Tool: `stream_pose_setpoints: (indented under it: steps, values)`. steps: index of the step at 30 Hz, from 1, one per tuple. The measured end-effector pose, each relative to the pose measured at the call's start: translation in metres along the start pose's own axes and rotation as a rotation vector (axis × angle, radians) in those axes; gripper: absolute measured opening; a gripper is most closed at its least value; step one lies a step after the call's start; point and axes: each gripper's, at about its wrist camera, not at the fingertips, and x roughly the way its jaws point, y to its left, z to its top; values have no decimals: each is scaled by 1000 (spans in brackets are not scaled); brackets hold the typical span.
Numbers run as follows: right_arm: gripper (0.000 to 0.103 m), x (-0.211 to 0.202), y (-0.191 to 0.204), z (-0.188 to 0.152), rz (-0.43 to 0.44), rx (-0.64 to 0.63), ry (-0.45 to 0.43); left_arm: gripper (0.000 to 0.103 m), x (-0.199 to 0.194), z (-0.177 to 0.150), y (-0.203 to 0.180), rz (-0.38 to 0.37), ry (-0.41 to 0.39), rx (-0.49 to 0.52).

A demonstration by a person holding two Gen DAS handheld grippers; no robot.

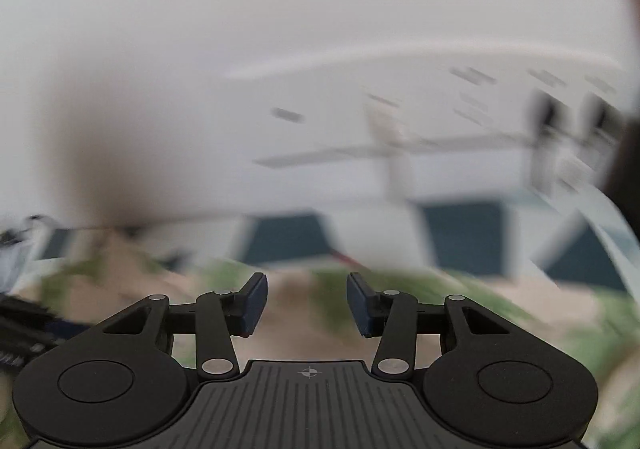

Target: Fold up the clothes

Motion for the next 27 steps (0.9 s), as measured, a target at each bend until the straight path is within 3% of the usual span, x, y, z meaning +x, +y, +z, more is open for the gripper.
stream_pose_setpoints:
  steps: [3,6,8,10,13,14,16,19,21,22,24,27]
  values:
    - [35,31,37,9,83,-138,36,45,-20,-12,37,129,-31,-63]
    - [35,70,62,9,98,-232,116,45,-30,-35,64,187,0,-130]
    - [34,90,71,8,101,-263,192,45,-38,-49,70,218,-9,-116]
    - [29,102,79,4,67,-326,239,45,-42,-59,72,240,-14,-107]
    - [11,111,81,5,2,-353,263,45,-42,-69,72,262,-16,-102]
    - [4,112,79,7,-11,-339,260,45,-42,-72,72,270,-17,-101]
    - [3,110,73,19,-58,-290,183,45,-42,-72,73,270,-21,-109]
    - [2,93,57,43,-124,-142,-6,45,-42,-71,74,270,-25,-121]
    - [2,85,41,53,-115,-1,-81,45,-41,-70,74,270,-25,-127]
    - [5,83,37,55,-126,30,-100,45,-40,-70,74,271,-25,-126]
    - [38,82,32,55,-129,43,-90,46,-39,-69,74,274,-24,-123]
    - [37,70,24,46,-91,34,-72,48,-37,-69,74,276,-26,-117]
